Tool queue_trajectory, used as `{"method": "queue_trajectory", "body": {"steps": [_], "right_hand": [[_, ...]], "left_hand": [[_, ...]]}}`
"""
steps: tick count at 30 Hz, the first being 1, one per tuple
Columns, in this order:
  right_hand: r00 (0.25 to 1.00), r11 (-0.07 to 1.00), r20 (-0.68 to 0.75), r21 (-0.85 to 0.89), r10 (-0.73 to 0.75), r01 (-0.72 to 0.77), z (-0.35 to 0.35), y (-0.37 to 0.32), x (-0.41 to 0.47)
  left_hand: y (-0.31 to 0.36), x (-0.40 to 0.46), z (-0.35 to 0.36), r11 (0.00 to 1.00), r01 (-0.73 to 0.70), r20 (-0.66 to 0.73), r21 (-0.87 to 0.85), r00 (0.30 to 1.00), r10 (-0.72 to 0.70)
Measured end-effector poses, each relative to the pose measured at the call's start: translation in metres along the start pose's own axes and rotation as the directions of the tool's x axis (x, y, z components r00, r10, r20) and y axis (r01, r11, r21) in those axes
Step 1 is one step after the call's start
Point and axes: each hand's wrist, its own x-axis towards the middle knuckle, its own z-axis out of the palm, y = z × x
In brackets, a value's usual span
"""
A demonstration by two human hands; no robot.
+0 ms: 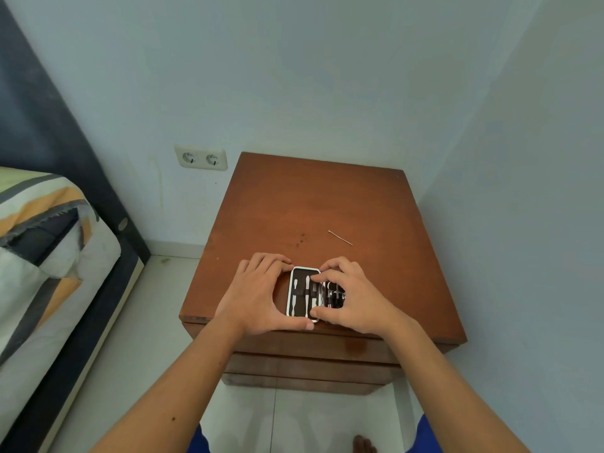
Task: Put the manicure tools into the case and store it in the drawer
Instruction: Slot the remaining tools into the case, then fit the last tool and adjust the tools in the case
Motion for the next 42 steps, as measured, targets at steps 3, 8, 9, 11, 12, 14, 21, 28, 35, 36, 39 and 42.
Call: {"method": "queue_trajectory", "body": {"steps": [3,8,9,11,12,14,21,28,35,36,39,42], "right_hand": [[0.999,0.996,-0.040,0.089,0.028,-0.025,-0.006,0.002,0.002],[0.927,0.968,-0.321,0.219,0.194,-0.126,-0.032,0.013,0.030],[0.896,0.967,-0.380,0.192,0.228,-0.164,-0.037,0.018,0.038],[0.839,0.952,-0.449,0.141,0.305,-0.271,-0.045,0.029,0.053],[0.822,0.938,-0.454,0.118,0.343,-0.326,-0.047,0.033,0.057],[0.815,0.915,-0.429,0.074,0.389,-0.397,-0.048,0.039,0.061],[0.841,0.925,-0.425,-0.025,0.334,-0.380,-0.030,0.048,0.062],[0.805,0.905,-0.429,0.301,0.411,-0.302,-0.043,0.050,0.051],[0.810,0.798,-0.389,0.583,0.439,-0.153,-0.055,0.039,0.042],[0.811,0.786,-0.388,0.603,0.438,-0.137,-0.056,0.037,0.041],[0.808,0.750,-0.376,0.650,0.453,-0.118,-0.059,0.032,0.040],[0.825,0.715,-0.344,0.692,0.449,-0.101,-0.058,0.030,0.040]], "left_hand": [[-0.001,0.001,0.001,1.000,-0.002,0.005,0.006,1.000,0.002],[-0.001,0.001,0.000,1.000,0.000,0.012,0.004,1.000,0.000],[0.000,0.001,-0.001,1.000,0.001,0.013,0.001,1.000,-0.001],[0.000,0.001,-0.001,1.000,0.002,0.013,-0.003,1.000,-0.002],[0.000,0.001,-0.002,1.000,0.002,0.014,-0.002,1.000,-0.002],[0.000,0.001,-0.002,1.000,0.003,0.016,-0.001,1.000,-0.003],[0.000,0.001,-0.002,1.000,0.005,0.031,0.001,0.999,-0.005],[0.001,0.001,-0.002,1.000,0.005,0.026,-0.003,1.000,-0.005],[0.000,0.001,-0.002,1.000,0.002,0.018,-0.010,1.000,-0.001],[0.001,0.001,-0.002,1.000,0.001,0.018,-0.012,1.000,-0.001],[0.000,0.001,-0.002,1.000,0.005,0.021,-0.010,1.000,-0.005],[0.000,0.001,-0.002,1.000,0.006,0.020,-0.005,1.000,-0.006]]}}
